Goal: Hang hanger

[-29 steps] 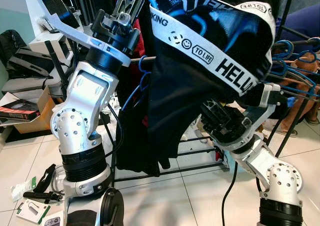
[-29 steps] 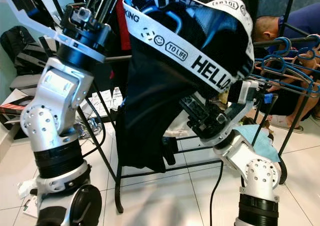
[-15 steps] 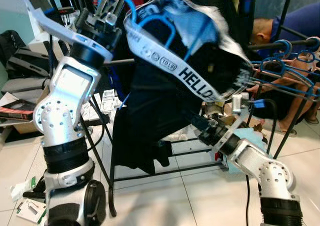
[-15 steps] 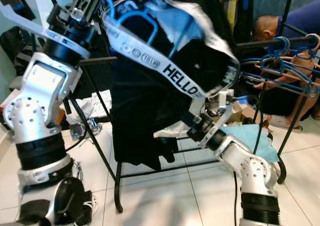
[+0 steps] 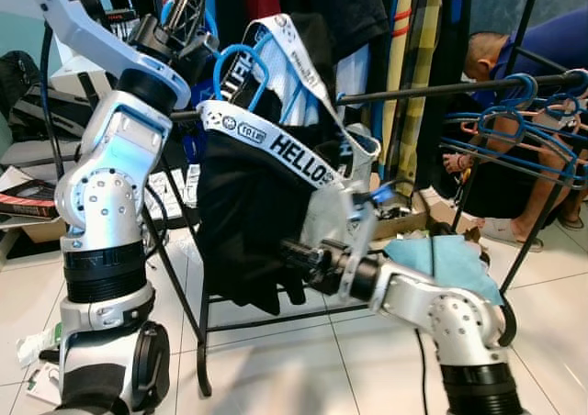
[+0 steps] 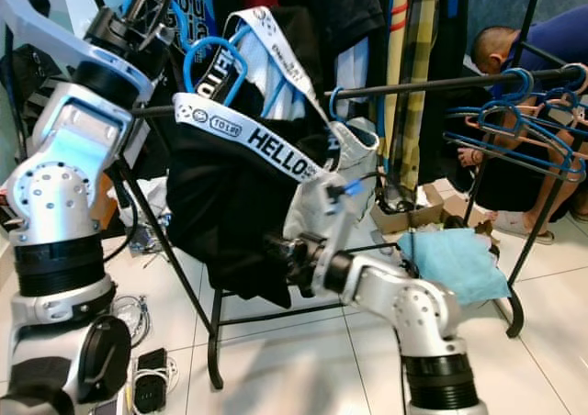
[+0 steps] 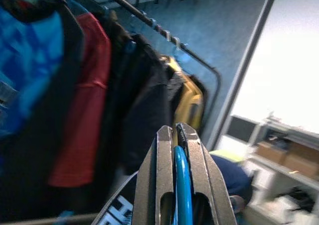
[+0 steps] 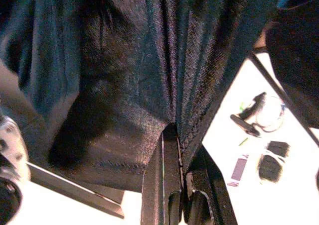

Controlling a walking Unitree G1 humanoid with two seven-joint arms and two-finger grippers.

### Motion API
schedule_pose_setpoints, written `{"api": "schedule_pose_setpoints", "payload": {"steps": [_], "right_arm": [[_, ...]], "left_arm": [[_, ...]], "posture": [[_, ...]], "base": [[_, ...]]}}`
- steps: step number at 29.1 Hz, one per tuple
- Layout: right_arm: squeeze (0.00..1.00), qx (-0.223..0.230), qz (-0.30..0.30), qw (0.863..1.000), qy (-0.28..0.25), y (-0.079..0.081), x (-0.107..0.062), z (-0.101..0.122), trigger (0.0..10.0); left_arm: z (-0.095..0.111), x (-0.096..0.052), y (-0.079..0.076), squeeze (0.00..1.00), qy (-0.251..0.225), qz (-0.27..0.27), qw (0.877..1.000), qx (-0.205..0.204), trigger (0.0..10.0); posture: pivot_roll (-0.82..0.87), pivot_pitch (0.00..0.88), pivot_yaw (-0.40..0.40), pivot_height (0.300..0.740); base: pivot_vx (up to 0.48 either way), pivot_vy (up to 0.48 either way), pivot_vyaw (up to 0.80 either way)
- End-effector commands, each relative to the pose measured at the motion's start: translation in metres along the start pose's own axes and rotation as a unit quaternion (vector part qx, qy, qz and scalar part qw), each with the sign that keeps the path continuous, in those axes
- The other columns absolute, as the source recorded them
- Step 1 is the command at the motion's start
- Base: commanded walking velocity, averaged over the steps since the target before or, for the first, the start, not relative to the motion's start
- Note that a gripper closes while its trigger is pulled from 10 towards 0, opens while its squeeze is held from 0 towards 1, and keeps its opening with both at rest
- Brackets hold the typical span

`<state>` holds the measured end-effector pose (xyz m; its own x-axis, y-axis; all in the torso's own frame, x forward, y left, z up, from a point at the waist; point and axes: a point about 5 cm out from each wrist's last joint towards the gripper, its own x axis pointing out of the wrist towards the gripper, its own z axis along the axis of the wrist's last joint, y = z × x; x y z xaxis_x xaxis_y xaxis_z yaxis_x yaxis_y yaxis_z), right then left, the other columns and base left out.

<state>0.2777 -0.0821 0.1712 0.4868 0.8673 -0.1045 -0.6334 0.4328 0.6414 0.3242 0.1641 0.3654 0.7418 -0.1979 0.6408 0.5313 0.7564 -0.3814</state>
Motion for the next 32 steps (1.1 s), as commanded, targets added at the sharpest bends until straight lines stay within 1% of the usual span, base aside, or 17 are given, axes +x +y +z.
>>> {"api": "schedule_pose_setpoints", "payload": {"steps": [1, 2, 3, 4, 5, 6, 7, 9, 11, 12, 14, 15, 19, 24, 30, 31, 32], "right_arm": [[0.0, -0.004, -0.011, 1.0, 0.012, -0.001, -0.001, -0.004, 0.0], [0.0, -0.01, -0.031, 0.999, 0.016, -0.007, -0.009, -0.002, 0.0], [0.0, -0.01, -0.031, 0.999, 0.016, -0.007, -0.009, -0.002, 0.0], [0.0, -0.012, -0.103, 0.995, 0.013, -0.03, -0.042, 0.002, 0.0], [0.0, -0.01, -0.146, 0.989, 0.01, -0.043, -0.059, 0.003, 0.0], [0.0, -0.01, -0.146, 0.989, 0.01, -0.043, -0.059, 0.003, 0.0], [0.0, -0.009, -0.173, 0.985, 0.008, -0.05, -0.07, 0.003, 0.0], [0.0, -0.009, -0.173, 0.985, 0.008, -0.05, -0.07, 0.003, 0.0], [0.0, -0.004, -0.202, 0.979, 0.005, -0.058, -0.08, 0.002, 0.0], [0.0, 0.002, -0.244, 0.97, 0.01, -0.071, -0.09, -0.006, 0.0], [0.0, 0.002, -0.244, 0.97, 0.01, -0.071, -0.09, -0.006, 0.0], [0.0, 0.011, -0.274, 0.962, 0.012, -0.081, -0.098, -0.013, 0.0], [0.0, 0.024, -0.314, 0.949, 0.021, -0.095, -0.104, -0.028, 0.0], [0.0, 0.026, -0.32, 0.947, 0.022, -0.097, -0.103, -0.031, 0.0], [0.0, -0.002, -0.33, 0.944, 0.003, -0.101, -0.101, -0.024, 0.0], [0.0, -0.033, -0.328, 0.944, -0.015, -0.101, -0.103, -0.014, 10.0], [0.0, -0.033, -0.328, 0.944, -0.015, -0.101, -0.103, -0.014, 10.0]], "left_arm": [[0.004, -0.002, 0.006, 0.0, -0.008, 0.009, 1.0, 0.022, 10.0], [0.006, -0.002, 0.01, 0.0, -0.006, 0.013, 0.999, 0.051, 10.0], [0.006, -0.002, 0.01, 0.0, -0.006, 0.013, 0.999, 0.051, 10.0], [0.012, -0.001, 0.02, 0.0, -0.004, 0.016, 0.994, 0.11, 10.0], [0.015, -0.001, 0.023, 0.0, -0.003, 0.017, 0.991, 0.134, 10.0], [0.015, -0.001, 0.023, 0.0, -0.003, 0.017, 0.991, 0.134, 10.0], [0.017, -0.001, 0.025, 0.0, -0.002, 0.017, 0.989, 0.147, 10.0], [0.017, -0.001, 0.025, 0.0, -0.002, 0.017, 0.989, 0.147, 10.0], [0.017, 0.0, 0.026, 0.0, 0.0, 0.015, 0.987, 0.159, 10.0], [0.016, 0.0, 0.026, 0.0, 0.002, 0.012, 0.986, 0.167, 10.0], [0.016, 0.0, 0.026, 0.0, 0.002, 0.012, 0.986, 0.167, 10.0], [0.015, 0.0, 0.026, 0.0, 0.005, 0.009, 0.985, 0.174, 10.0], [0.013, 0.002, 0.023, 0.0, 0.004, 0.004, 0.985, 0.174, 10.0], [0.013, 0.002, 0.021, 0.0, 0.003, 0.002, 0.985, 0.171, 10.0], [0.007, 0.001, 0.014, 0.0, 0.013, -0.017, 0.984, 0.178, 10.0], [-0.003, -0.002, 0.007, 0.0, 0.036, -0.053, 0.974, 0.219, 10.0], [-0.003, -0.002, 0.007, 0.0, 0.036, -0.053, 0.974, 0.219, 10.0]], "posture": [[-0.07, 0.0, 0.043, 0.74], [-0.07, 0.0, 0.043, 0.74], [-0.07, 0.0, 0.043, 0.74], [-0.07, 0.0, 0.04, 0.74], [-0.07, 0.0, 0.04, 0.74], [-0.07, 0.0, 0.04, 0.74], [-0.07, 0.0, 0.04, 0.74], [-0.07, 0.0, 0.04, 0.74], [-0.07, 0.0, 0.041, 0.74], [-0.08, 0.0, 0.049, 0.74], [-0.08, 0.0, 0.049, 0.74], [-0.08, 0.0, 0.05, 0.74], [-0.07, 0.0, 0.053, 0.74], [-0.07, 0.0, 0.053, 0.74], [-0.07, 0.0, 0.055, 0.74], [-0.07, 0.0, 0.055, 0.74], [-0.07, 0.0, 0.055, 0.74]], "base": [[0.0, 0.0, 0.0], [0.0, 0.0, 0.0], [0.0, 0.0, 0.0], [0.0, 0.0, 0.0], [0.0, 0.0, 0.0], [0.0, 0.0, 0.0], [0.0, 0.0, 0.0], [0.0, 0.0, 0.0], [0.0, 0.0, 0.0], [0.0, 0.0, 0.0], [0.0, 0.0, 0.0], [0.0, 0.0, 0.0], [0.0, 0.0, 0.0], [0.0, 0.0, 0.0], [0.0, 0.0, 0.0], [0.0, 0.0, 0.0], [0.0, 0.0, 0.0]]}}
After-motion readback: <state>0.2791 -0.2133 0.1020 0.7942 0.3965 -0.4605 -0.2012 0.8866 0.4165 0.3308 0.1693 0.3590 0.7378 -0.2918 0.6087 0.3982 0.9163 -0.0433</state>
